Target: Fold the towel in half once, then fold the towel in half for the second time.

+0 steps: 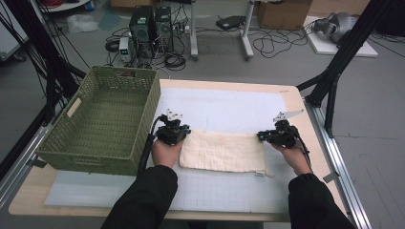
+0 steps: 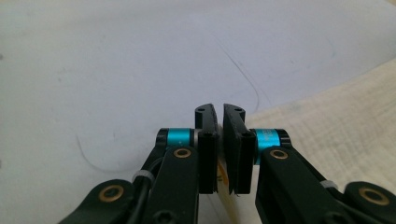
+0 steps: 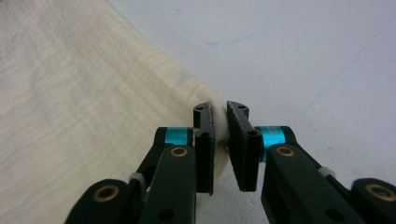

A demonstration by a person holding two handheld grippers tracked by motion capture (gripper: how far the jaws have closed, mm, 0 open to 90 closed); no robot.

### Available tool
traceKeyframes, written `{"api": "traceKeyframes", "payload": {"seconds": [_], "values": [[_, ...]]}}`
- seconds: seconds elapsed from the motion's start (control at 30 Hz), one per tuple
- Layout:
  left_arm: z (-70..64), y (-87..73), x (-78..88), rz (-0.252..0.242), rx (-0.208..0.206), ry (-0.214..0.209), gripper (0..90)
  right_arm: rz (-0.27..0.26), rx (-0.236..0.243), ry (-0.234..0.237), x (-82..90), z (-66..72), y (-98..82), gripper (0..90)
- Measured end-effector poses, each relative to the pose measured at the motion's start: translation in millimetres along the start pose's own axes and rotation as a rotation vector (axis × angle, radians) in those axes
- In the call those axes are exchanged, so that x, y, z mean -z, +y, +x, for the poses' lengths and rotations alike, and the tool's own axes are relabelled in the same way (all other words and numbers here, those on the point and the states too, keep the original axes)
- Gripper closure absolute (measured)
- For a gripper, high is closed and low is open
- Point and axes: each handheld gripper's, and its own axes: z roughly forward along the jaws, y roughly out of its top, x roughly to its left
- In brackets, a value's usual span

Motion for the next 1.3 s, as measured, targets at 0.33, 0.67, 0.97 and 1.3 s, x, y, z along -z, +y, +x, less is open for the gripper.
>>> {"api": "traceKeyframes", "payload": {"seconds": [0.33, 0.67, 0.97, 1.3], "values": [[4.5, -1.4, -8.4, 0.042, 0.059, -0.039, 58.1, -0.019, -0.074, 0.009, -4.5, -7.8, -6.3, 51.8], [7.3, 9.0, -7.3, 0.05, 0.02, -0.033, 60.0, -0.034, -0.065, 0.025, 0.4, -7.7, 10.5, 44.2], [9.9, 4.3, -13.7, 0.101, 0.0, -0.027, 60.1, 0.019, -0.062, 0.009, -9.5, -9.8, -2.5, 42.0], [6.1, -1.5, -24.5, 0.146, -0.036, -0.03, 69.1, 0.041, -0.033, -0.004, -15.9, -10.2, -3.1, 58.1]]}}
